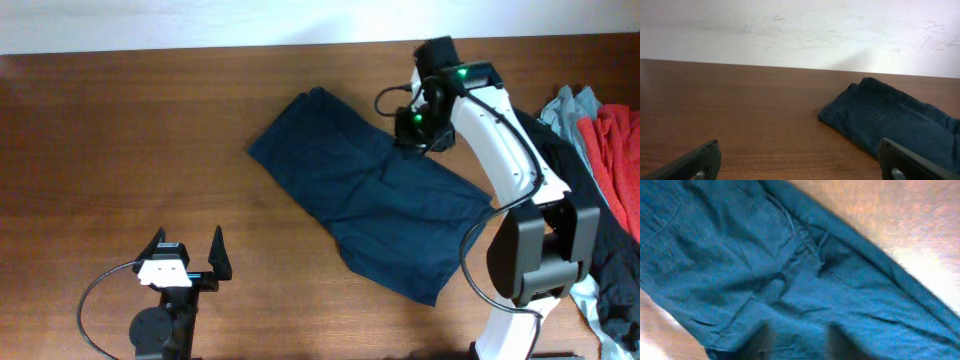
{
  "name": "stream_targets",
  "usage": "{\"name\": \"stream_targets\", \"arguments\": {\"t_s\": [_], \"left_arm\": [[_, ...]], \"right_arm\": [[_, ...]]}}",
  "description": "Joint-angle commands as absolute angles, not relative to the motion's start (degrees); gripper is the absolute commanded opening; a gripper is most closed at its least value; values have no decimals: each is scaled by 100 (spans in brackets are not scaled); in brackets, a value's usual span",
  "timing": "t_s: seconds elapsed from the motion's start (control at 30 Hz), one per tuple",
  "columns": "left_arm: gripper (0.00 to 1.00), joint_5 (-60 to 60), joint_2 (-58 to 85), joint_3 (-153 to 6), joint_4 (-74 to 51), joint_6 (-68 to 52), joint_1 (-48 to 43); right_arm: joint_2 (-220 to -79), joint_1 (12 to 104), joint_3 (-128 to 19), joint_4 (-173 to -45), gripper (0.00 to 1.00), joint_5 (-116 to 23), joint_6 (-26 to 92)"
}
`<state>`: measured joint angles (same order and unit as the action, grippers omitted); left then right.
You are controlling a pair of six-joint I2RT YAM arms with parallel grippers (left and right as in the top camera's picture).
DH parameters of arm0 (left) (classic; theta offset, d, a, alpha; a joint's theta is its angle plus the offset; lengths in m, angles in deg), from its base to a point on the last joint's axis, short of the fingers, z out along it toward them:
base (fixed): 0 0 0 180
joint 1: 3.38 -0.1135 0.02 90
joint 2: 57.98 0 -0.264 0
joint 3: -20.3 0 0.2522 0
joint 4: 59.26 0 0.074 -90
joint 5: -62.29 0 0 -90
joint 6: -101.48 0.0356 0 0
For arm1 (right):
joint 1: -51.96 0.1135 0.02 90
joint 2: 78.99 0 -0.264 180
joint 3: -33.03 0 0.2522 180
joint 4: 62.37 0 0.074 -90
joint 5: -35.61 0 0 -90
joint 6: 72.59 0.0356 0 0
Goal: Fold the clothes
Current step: 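Pull the navy shorts out with the right gripper and lay them mid-table, then grasp the shorts' top corners with the left and right grippers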
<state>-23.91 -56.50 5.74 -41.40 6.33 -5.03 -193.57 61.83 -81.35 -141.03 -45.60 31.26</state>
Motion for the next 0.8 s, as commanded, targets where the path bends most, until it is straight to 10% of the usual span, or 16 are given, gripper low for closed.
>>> {"name": "stream_targets", "arguments": {"t_s": [0.0,0.33,0.77], "left_arm": [[99,-2350,-5681,600,-4376,721,-479],[99,-1469,-5681,600,-4796,721,-477],[99,-1012,-5394,185,-4136,725,-477]], "right_arm": [[-19311,6347,-7368,-13629,21,-4000,3213],[-19335,7270,-4944,-9397,13,-3124,4654],[-19049,8566,-4996,-10187,4,-2566,4374]]}}
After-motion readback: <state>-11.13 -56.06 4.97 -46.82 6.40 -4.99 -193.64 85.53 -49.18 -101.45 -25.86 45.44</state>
